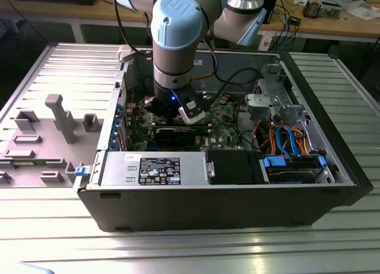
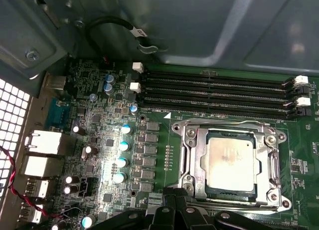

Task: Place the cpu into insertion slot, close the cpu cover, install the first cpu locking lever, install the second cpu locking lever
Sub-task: 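Install the second cpu locking lever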

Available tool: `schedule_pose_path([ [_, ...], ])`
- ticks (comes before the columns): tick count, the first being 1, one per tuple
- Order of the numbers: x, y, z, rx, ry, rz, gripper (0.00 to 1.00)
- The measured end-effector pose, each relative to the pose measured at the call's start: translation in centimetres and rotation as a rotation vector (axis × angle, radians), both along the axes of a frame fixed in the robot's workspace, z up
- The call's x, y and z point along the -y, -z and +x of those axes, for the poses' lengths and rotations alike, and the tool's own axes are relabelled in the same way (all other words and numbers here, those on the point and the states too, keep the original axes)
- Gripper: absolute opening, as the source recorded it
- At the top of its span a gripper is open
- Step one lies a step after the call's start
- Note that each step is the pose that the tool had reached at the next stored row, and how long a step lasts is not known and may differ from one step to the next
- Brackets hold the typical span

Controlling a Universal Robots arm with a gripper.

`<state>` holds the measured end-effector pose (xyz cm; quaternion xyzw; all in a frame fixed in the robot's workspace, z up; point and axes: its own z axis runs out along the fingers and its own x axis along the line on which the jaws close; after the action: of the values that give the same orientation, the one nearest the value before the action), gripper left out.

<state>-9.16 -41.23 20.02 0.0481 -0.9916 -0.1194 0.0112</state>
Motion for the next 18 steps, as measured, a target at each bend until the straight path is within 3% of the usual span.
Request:
schedule_pose_path([
  [5, -0.06, 0.12, -0.04, -0.0001, 0.000, 0.0011, 0.11],
  [8, -0.06, 0.15, -0.08, 0.0001, 0.000, -0.0075, 0.11],
  [18, -0.07, 0.09, -0.11, -0.0002, 0.000, -0.0085, 0.11],
])
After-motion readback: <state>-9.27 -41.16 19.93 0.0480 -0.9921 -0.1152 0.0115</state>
